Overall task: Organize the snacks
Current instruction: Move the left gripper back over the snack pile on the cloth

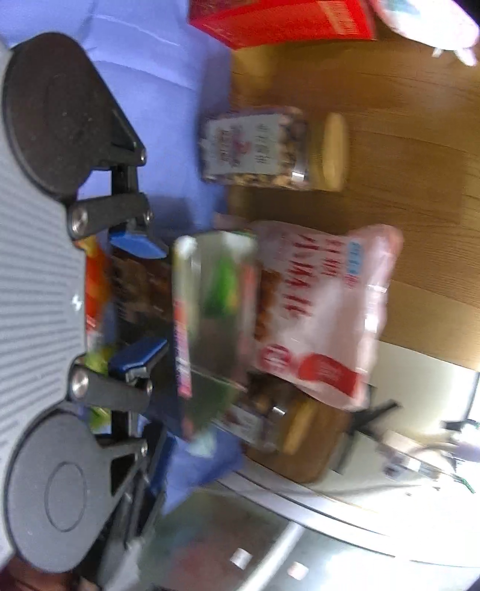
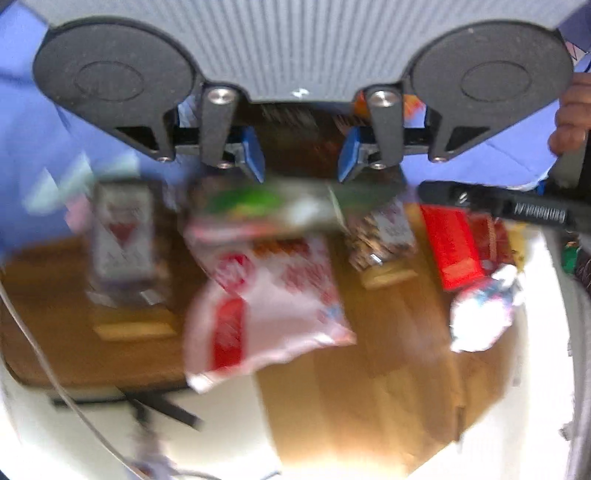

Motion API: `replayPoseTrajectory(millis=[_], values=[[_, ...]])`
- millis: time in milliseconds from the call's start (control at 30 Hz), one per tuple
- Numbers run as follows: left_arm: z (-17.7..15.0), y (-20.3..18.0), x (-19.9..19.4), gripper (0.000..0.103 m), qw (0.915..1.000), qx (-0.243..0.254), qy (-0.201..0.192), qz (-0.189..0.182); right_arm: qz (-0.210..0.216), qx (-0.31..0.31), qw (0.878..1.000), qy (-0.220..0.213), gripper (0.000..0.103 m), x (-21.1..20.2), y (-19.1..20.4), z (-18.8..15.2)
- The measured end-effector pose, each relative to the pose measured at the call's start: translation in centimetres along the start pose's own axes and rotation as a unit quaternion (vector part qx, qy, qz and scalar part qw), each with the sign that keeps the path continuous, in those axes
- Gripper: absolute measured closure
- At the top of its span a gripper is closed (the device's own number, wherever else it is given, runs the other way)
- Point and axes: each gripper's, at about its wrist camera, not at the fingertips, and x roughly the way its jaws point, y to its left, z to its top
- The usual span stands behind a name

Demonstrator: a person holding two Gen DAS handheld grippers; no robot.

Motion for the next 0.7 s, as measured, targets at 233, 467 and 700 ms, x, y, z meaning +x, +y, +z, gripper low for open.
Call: replayPoseTrajectory(millis=[233,467,700], values=[[-1.8,-1.0,5.7,0.046,0.9944,0.037,0.064,0.076,-0.061,0.047,0.994,0.081,0.055,3.0,-1.8,-2.5],[-2.6,-1.9,7.8,0.047,0.9888,0.058,0.097,0.098,-0.031,0.06,0.99,0.122,0.056,3.7,-1.8,-2.9],[-4.3,-3.5,5.5,0.051,0.9897,0.065,0.101,0.077,0.003,0.04,0.991,0.13,0.055,2.1,0.5,-3.9]])
